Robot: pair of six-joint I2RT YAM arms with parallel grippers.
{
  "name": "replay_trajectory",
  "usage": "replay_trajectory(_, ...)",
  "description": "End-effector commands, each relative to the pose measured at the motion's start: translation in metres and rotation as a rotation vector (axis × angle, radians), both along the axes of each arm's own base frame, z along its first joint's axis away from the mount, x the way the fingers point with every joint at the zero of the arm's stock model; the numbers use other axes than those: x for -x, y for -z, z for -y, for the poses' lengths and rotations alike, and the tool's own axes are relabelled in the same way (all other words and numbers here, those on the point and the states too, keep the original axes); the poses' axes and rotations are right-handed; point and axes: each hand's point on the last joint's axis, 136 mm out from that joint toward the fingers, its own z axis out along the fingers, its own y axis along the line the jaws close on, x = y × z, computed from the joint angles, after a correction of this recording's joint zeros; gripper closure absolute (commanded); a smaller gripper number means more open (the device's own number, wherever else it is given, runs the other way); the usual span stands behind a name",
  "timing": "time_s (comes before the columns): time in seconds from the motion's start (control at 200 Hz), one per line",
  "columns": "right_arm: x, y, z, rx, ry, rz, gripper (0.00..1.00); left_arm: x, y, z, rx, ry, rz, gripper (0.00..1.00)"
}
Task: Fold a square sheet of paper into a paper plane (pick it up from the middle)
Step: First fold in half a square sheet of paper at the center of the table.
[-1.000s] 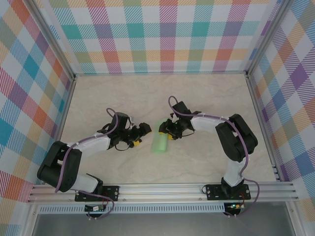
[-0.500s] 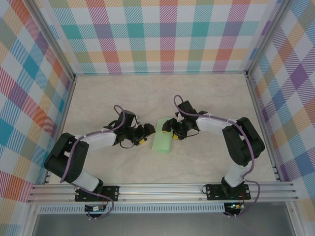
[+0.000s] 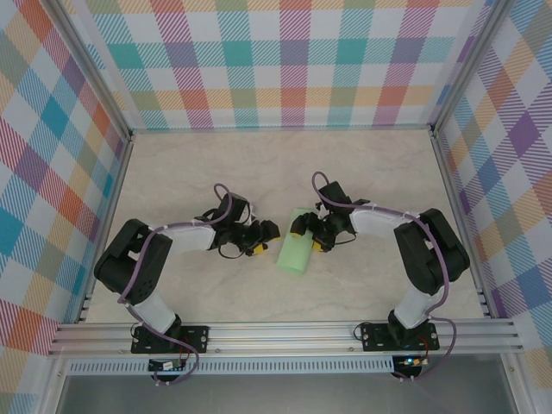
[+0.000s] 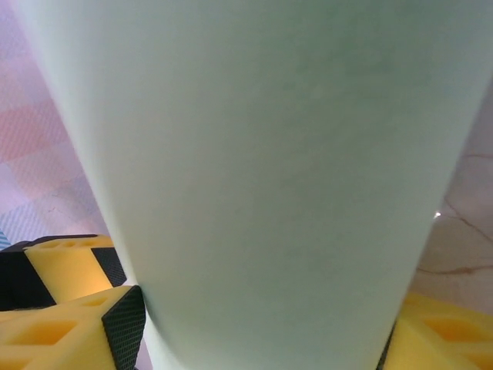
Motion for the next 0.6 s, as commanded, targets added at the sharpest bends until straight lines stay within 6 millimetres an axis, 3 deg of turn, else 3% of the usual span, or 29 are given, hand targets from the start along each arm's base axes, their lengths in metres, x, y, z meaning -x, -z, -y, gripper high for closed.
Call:
replay_trajectory(0.0,0.003,-0.006,0.007,0.008,-0.004,0.018,0.25,0.001,-0.010,0.016,0.046,0.056,0.019,0.34)
replay_trajectory(0.295,0.008,-0.004,0.010,-0.003,0.008,0.014,0.23,0.007,-0.014,0.029,0.090,0.110,0.014,0.38)
replay_trajectory(0.595,0.008,-0.005,0.014,-0.017,0.018,0.013,0.22,0.007,-0.018,0.039,0.127,0.128,0.018,0.56)
